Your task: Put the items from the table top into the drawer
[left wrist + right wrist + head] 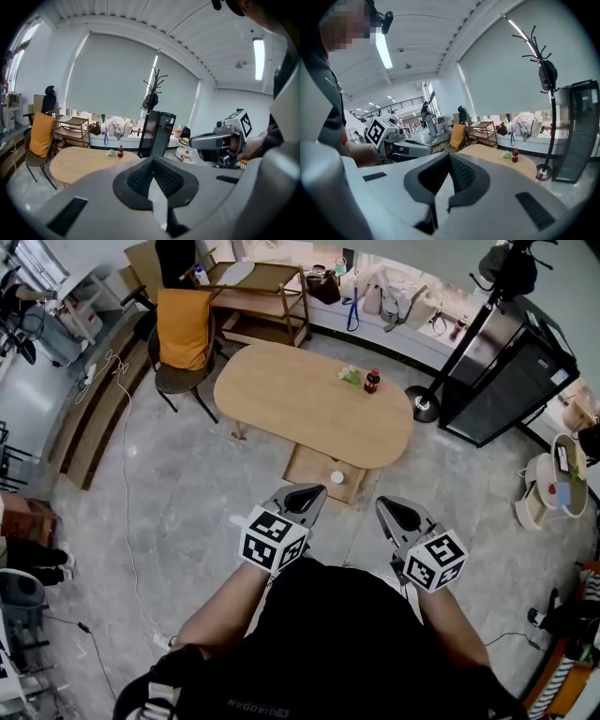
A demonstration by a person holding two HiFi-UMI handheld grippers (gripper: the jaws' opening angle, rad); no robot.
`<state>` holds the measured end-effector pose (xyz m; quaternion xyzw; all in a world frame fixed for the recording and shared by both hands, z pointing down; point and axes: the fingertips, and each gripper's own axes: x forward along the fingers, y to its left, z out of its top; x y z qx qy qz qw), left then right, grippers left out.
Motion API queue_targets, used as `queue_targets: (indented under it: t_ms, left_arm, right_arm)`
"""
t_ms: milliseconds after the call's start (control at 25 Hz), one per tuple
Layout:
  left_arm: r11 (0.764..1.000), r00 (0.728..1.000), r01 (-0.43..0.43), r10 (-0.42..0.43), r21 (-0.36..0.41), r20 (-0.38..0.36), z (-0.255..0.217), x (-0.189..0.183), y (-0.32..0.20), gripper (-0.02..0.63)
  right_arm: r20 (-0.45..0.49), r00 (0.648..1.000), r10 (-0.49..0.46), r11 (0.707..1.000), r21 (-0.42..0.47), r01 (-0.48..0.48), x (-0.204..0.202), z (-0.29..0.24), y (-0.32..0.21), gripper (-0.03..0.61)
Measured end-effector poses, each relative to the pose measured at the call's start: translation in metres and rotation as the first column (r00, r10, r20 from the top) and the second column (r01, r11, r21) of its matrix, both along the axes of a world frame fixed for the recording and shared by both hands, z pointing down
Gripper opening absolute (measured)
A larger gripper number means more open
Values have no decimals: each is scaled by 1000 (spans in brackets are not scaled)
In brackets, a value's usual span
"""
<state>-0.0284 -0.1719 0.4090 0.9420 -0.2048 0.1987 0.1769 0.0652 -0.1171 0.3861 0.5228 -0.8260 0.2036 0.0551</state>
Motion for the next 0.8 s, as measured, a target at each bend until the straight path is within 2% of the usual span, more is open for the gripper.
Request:
queue_targets:
  t_ms: [480,800]
  left_arm:
    - [1000,999,6,-6,16,47,5,20,79,5]
    - [999,997,22,-25,29,75,13,26,115,5]
  right_arm:
    - [28,999,37,999,11,-37,28,10,76,3]
    - [-7,1000,-3,1000,13,3,27,18,110,3]
